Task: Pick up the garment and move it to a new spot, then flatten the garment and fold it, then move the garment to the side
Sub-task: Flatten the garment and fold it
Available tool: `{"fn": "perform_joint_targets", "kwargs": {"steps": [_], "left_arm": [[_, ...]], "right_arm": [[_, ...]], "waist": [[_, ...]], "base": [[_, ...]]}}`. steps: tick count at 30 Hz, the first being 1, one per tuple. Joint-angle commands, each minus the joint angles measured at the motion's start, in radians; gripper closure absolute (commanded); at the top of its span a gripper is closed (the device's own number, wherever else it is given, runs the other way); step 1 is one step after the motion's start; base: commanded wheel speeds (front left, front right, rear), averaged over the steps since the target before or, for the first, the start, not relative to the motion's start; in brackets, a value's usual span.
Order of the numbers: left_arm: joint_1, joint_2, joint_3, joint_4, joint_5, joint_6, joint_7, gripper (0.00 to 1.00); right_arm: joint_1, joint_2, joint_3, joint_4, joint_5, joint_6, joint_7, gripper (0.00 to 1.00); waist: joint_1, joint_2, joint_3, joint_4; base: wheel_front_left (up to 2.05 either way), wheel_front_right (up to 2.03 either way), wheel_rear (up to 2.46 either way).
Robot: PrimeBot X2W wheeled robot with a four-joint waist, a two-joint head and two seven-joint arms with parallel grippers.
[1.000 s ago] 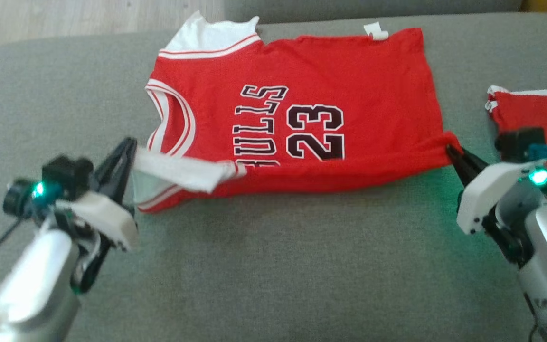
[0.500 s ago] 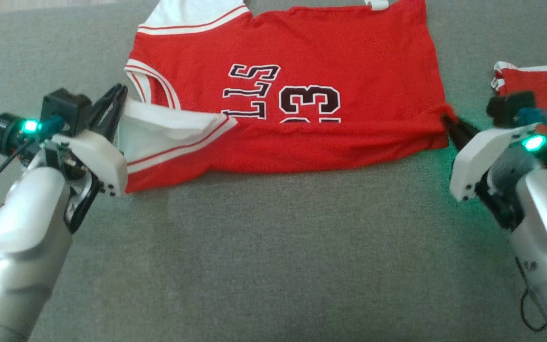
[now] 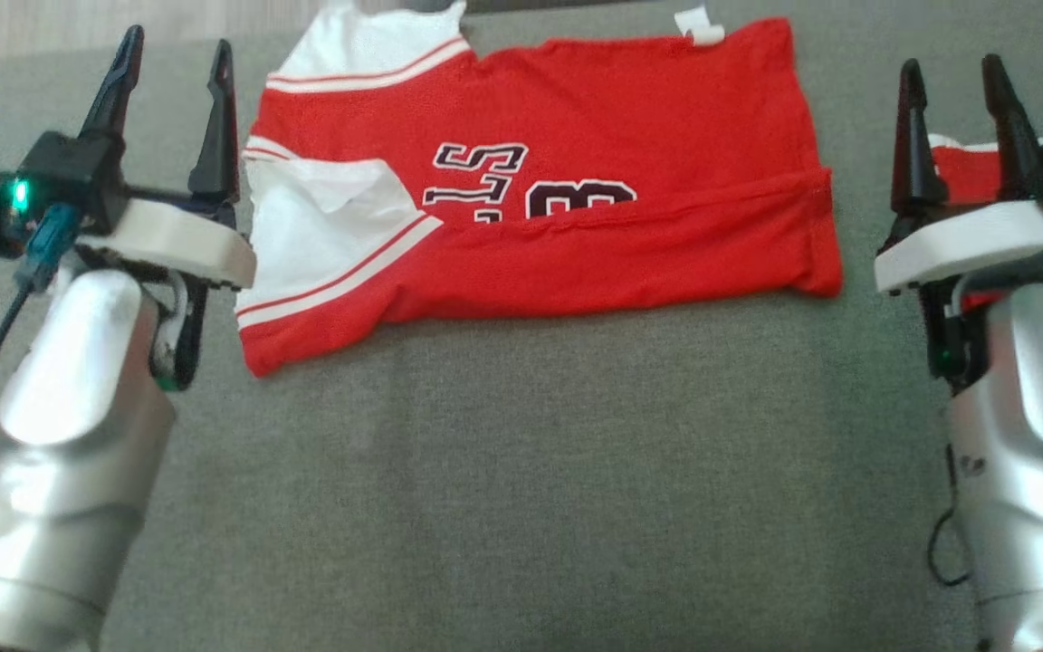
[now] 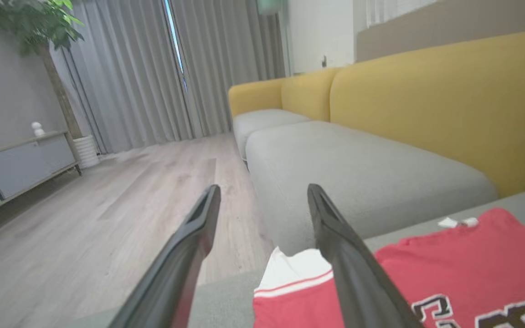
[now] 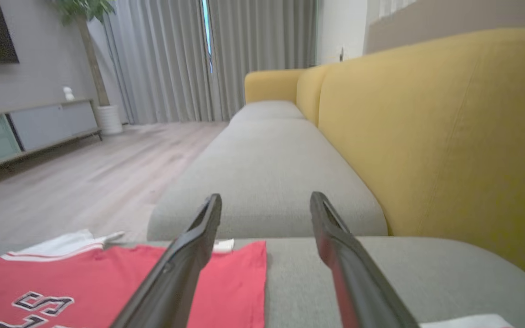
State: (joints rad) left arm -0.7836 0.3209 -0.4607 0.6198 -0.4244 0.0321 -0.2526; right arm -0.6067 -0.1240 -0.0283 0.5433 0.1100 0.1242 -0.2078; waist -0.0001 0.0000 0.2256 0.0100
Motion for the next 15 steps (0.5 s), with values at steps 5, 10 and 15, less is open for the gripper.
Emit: {"fn": "perform_joint_targets", "kwargs": {"steps": [5,10,15], "left_arm": [[0.138,-0.019,0.134,-0.220,0.000,0.033,-0.009,0.00],[0.301,-0.078,0.205,-0.352,0.020,0.030,-0.009,0.00],[0.444,-0.147,0.251,-0.403,0.048,0.017,-0.009,0.00]], "right_arm": [[0.068,0.067,-0.047,-0.139,0.006,0.007,-0.041,0.00],[0.153,0.073,-0.023,-0.201,0.029,0.007,-0.049,0.00],[0.251,0.073,0.003,-0.183,0.070,0.007,-0.053,0.00]], "waist": [[0.0001,0.0000,-0.070,0.002],[0.0001,0.0000,-0.123,-0.002],[0.0001,0.0000,-0.162,-0.006]], "base": [[0.00,0.00,0.00],[0.00,0.00,0.00],[0.00,0.00,0.00]]}}
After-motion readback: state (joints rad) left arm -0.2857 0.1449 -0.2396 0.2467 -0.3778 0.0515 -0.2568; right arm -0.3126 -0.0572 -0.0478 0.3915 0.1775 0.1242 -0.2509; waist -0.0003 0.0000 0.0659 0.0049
